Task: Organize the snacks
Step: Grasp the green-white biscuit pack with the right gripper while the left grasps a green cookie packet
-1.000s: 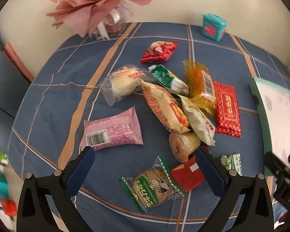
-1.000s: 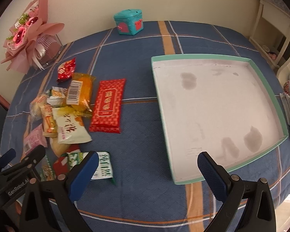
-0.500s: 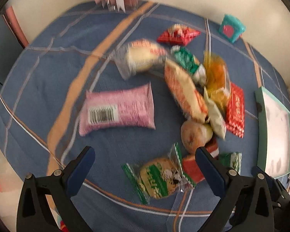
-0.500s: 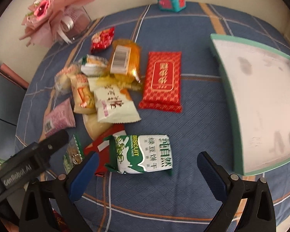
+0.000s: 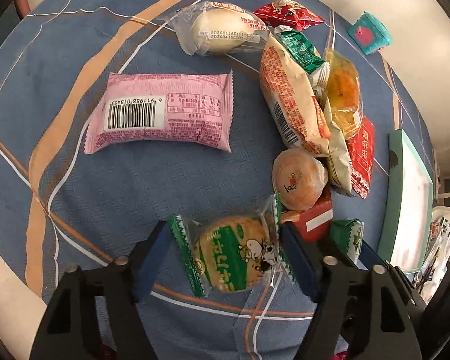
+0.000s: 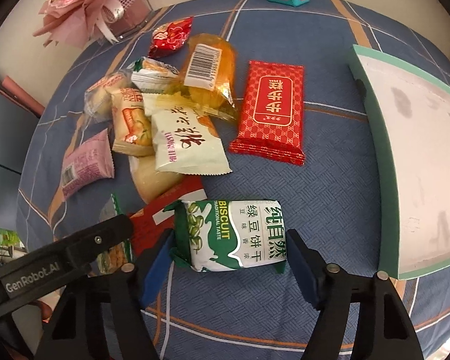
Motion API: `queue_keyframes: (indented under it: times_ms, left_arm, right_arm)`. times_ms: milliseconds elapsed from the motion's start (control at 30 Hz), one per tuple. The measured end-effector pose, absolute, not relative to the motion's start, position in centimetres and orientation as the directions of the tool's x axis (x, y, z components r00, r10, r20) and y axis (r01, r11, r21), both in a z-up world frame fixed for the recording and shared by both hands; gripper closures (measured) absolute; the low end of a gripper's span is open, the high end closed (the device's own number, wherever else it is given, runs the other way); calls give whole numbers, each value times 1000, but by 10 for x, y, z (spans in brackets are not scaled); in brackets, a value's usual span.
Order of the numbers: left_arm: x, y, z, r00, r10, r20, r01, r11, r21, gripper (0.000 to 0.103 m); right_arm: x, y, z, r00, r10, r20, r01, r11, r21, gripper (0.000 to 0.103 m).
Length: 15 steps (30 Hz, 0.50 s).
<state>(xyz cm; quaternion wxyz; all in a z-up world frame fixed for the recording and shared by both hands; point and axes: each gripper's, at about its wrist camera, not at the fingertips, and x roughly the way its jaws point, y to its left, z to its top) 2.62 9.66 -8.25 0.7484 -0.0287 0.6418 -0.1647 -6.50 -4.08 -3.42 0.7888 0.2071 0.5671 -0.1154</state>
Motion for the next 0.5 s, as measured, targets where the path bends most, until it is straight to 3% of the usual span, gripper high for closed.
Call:
queue_keyframes:
  times_ms: [133,500]
  left_arm:
    - [23,96,-79,113,-290,-950,222,940,-260,41]
    - [13,92,-75,112,-296,-949,242,934,-263,50]
  right_arm:
    - [-66,-37,-35,332,66,-941,423,881,211,30]
    - [-78,-66,-30,321,78,-944,443,868,222,32]
